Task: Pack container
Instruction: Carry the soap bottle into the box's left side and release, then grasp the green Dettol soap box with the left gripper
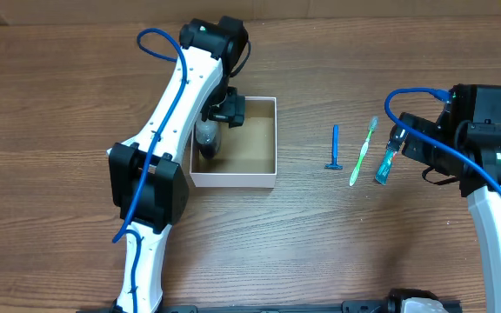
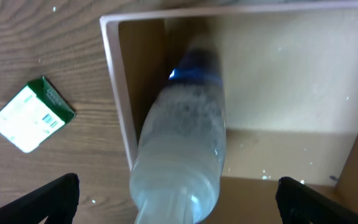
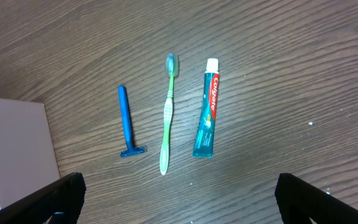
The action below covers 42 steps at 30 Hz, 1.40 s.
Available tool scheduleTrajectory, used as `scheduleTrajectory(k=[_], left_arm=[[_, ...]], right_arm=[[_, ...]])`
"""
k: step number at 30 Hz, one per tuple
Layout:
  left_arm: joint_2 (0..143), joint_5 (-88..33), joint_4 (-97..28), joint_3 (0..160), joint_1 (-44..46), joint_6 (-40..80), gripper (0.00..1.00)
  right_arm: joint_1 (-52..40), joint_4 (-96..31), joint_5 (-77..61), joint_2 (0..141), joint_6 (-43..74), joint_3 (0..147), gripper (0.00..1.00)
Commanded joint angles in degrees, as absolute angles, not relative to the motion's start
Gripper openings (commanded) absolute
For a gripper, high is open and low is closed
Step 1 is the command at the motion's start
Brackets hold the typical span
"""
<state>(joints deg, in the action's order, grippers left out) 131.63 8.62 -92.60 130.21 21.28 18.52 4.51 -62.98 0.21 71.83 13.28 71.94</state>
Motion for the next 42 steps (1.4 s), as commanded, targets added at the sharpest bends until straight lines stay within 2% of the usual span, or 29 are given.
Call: scheduleTrajectory(k=[1, 5, 7, 10, 11, 13, 17, 21, 24, 27, 39, 41, 42], left_arm=[[122.23, 8.25, -91.44, 131.07, 21.04, 15.99, 1.0], [110.83, 8.27, -88.84, 131.09, 20.6, 8.71, 1.0], [105.8, 7.84, -90.28, 131.04, 18.35, 8.95, 1.0], [103.77, 6.26, -93.65, 130.93, 11.73, 9.43, 1.0], [103.77, 4.36, -94.15, 128.44, 4.78, 9.37, 1.0], [103.77, 3.9, -92.4, 123.98, -0.19, 8.21, 1.0], [103.79, 3.57, -82.43, 107.0, -6.04, -3.99, 1.0], [103.79, 3.14, -68.05, 91.29, -6.07, -25.1, 1.0], [103.81, 3.14, -56.64, 82.65, -6.04, -38.0, 1.0], [104.57, 2.28, -49.82, 79.88, -6.63, -43.99, 1.0], [121.78, 1.85, -45.84, 79.88, -7.29, -40.34, 1.0], [121.78, 1.87, -46.09, 79.88, -7.33, -40.23, 0.93], [121.78, 1.87, -46.41, 79.88, -7.35, -40.23, 0.85]], right_arm=[[4.69, -62.74, -0.1, 70.83, 13.52, 73.47, 1.0], [4.69, -62.72, -0.1, 70.83, 13.52, 73.47, 1.0], [4.69, -62.72, -0.1, 70.83, 13.52, 73.47, 1.0], [4.69, -62.72, -0.12, 70.83, 13.52, 73.47, 1.0], [4.69, -62.74, -0.12, 70.83, 13.52, 73.47, 1.0], [4.69, -62.72, -0.12, 70.83, 13.52, 73.47, 1.0], [4.69, -62.72, -0.12, 70.83, 13.52, 73.47, 1.0], [4.69, -62.67, -0.12, 70.83, 13.52, 73.47, 1.0], [4.69, -62.7, -0.1, 70.85, 13.52, 73.47, 1.0], [4.69, -62.7, -0.12, 70.85, 13.52, 73.45, 1.0], [4.69, -62.04, -0.08, 71.29, 13.08, 73.45, 1.0], [4.69, -62.04, -0.08, 71.61, 13.08, 73.45, 1.0], [4.69, -62.04, -0.1, 71.83, 13.08, 73.45, 1.0]])
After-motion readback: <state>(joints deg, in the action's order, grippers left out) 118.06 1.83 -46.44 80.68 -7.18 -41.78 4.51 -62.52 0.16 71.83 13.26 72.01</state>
